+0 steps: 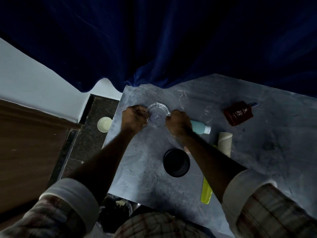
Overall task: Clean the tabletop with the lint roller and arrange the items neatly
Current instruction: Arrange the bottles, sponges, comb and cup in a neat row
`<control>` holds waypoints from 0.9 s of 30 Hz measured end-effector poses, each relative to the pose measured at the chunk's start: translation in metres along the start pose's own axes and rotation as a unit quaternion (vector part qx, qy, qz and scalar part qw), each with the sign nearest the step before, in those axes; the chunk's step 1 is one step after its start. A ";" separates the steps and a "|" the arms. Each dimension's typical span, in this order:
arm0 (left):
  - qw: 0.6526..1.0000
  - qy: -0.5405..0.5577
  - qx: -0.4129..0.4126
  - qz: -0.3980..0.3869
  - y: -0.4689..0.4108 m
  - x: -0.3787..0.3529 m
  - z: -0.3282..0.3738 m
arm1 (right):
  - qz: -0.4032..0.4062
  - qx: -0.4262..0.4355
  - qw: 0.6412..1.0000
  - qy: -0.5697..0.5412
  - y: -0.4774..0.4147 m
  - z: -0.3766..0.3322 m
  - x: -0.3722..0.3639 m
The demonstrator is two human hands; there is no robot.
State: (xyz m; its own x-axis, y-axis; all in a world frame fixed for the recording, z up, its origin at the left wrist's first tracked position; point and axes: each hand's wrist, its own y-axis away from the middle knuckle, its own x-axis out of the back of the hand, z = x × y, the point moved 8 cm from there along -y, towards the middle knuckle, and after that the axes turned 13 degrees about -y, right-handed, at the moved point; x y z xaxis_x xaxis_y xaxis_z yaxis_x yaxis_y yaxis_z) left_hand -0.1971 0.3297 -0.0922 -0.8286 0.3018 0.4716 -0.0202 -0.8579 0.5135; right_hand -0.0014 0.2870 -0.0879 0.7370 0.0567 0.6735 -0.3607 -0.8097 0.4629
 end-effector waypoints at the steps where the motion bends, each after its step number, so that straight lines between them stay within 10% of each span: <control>1: 1.000 0.007 0.002 0.000 0.002 0.000 0.000 | -0.001 -0.002 1.000 -0.002 0.000 0.000 0.000; 19: 0.993 0.028 -0.063 0.092 0.045 0.015 -0.013 | 0.028 0.101 0.994 0.013 0.061 -0.006 0.048; 27: 0.946 -0.148 -0.278 -0.072 0.147 -0.028 -0.037 | 0.079 0.182 0.978 -0.057 0.146 0.029 0.092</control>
State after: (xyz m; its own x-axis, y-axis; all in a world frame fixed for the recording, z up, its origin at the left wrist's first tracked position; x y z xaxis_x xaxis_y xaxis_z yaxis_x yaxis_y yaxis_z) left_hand -0.1973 0.1798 -0.0568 -0.6028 0.4656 0.6480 -0.4817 -0.8597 0.1697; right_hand 0.0301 0.1566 0.0246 0.7552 -0.1356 0.6413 -0.2637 -0.9585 0.1079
